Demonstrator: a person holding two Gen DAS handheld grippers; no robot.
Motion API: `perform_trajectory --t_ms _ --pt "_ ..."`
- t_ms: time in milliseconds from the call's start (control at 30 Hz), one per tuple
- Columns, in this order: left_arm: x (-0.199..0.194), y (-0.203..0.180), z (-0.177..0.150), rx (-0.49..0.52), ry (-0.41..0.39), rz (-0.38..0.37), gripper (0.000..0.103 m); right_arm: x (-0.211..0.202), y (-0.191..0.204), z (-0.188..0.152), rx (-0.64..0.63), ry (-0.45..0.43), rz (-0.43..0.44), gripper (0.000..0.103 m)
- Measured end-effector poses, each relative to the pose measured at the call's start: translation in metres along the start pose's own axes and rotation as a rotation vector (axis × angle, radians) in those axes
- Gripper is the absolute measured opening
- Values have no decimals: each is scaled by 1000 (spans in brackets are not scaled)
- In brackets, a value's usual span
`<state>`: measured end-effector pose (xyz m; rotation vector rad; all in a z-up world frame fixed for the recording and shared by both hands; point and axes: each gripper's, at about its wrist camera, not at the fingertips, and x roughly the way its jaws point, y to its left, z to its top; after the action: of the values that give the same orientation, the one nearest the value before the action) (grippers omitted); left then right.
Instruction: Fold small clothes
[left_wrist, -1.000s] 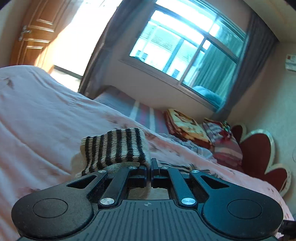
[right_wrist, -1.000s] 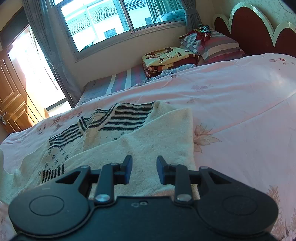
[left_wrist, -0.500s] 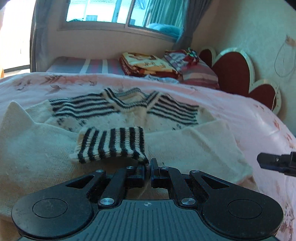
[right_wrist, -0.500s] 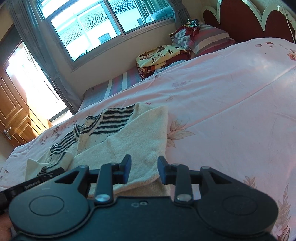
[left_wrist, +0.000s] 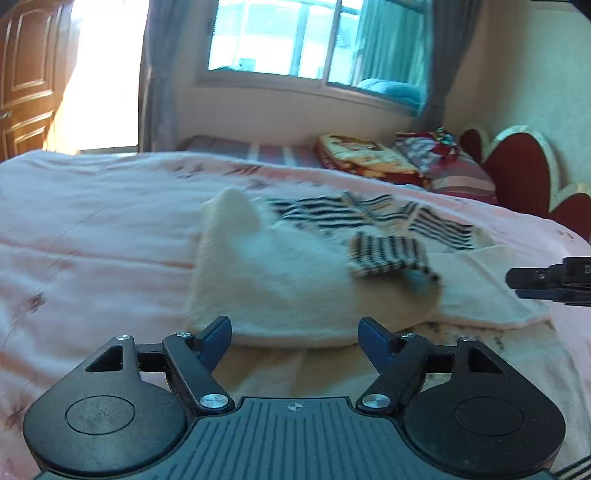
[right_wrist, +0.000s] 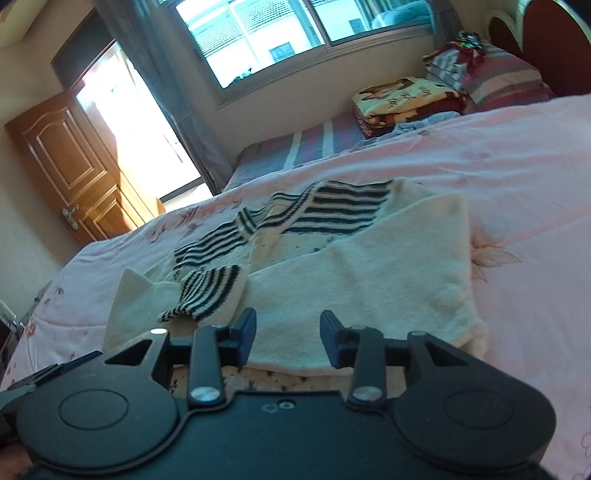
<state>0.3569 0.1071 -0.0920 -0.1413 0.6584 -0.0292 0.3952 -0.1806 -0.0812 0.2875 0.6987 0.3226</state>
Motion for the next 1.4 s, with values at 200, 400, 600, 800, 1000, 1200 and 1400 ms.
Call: perform_trajectory --t_ms 200,400,600,800,1000,1200,1400 --pt "14 43 -6 -9 45 55 68 35 68 -2 -334 29 -78 46" --pt "27 56 5 -17 31 22 58 73 119 -13 -677 48 -157 46" --pt "34 57 11 -27 41 -36 48 98 142 -31 -894 34 -271 14" --pt "27 57 2 -25 34 -58 48 66 104 -1 -508 -50 -285 7" --pt "29 56 1 -12 31 -76 48 46 36 2 -73 -10 -207 7" --pt "18 56 -4 26 28 -97 48 41 0 -11 165 -12 -156 22" --pt "26 53 -3 42 34 -53 48 30 0 2 151 -72 -140 7"
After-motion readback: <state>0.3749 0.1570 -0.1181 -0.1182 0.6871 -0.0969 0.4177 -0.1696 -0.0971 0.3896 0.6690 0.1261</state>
